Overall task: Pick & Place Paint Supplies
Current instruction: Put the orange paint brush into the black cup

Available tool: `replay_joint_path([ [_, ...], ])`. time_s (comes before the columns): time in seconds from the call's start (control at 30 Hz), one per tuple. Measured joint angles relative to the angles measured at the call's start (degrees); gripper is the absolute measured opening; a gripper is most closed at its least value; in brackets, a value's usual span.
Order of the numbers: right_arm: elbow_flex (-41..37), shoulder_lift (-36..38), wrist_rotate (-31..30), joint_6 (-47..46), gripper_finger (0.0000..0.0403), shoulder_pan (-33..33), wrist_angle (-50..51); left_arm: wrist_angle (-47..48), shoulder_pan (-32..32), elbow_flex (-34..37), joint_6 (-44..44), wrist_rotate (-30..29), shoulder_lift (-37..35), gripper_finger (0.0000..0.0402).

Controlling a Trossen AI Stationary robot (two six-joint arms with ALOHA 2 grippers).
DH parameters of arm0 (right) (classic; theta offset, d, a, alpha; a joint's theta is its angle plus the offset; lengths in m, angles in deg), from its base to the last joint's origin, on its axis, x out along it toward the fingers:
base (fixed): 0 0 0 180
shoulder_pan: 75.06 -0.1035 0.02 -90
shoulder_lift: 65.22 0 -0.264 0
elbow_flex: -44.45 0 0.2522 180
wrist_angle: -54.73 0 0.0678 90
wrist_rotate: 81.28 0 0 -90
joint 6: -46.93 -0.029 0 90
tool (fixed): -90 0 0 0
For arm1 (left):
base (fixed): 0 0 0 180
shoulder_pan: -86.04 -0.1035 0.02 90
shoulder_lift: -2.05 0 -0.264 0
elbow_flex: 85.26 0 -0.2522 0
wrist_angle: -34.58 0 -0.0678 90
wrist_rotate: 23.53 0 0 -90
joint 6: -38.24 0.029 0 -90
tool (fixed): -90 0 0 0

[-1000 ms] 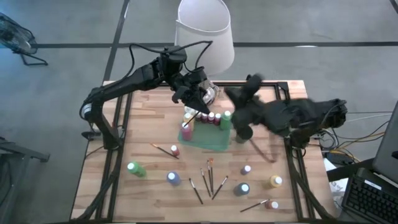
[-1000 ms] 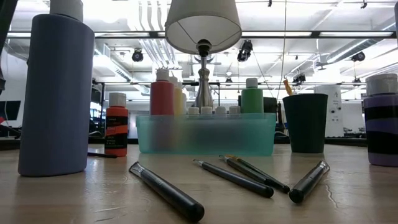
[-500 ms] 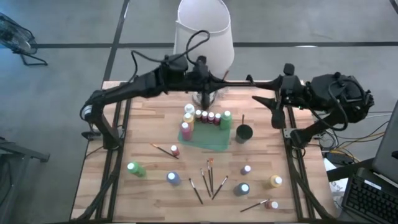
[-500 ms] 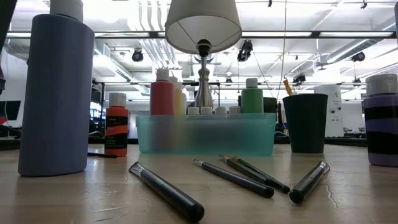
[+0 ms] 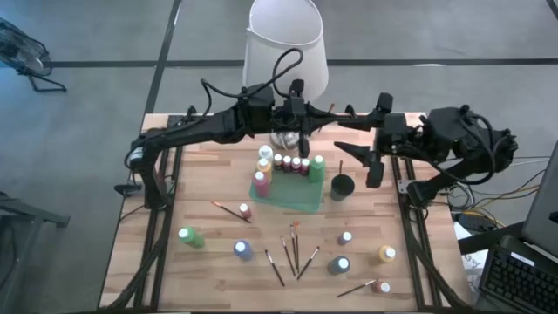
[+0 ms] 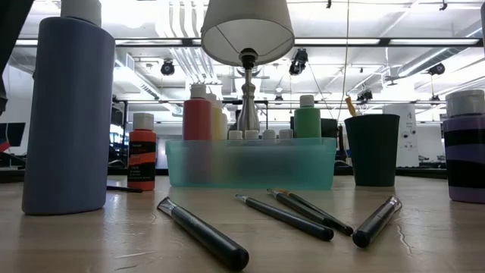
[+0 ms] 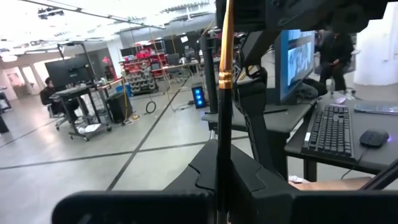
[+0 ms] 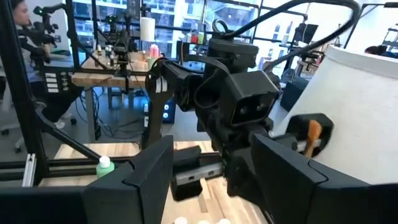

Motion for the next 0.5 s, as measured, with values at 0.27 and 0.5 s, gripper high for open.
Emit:
replay_joint_path([
  [0.27, 0.33, 0.04, -2.42, 0.92, 0.0193, 0.54, -1.73, -0.25, 0.63, 0.00, 1.43, 2.59, 0.01, 0.0011],
  [0.5, 0.39, 0.13, -6.12, 2.49, 0.0200, 0.69, -2.16, -2.41, 1.14, -0.46, 1.12, 5.46, -0.10, 0.0011],
])
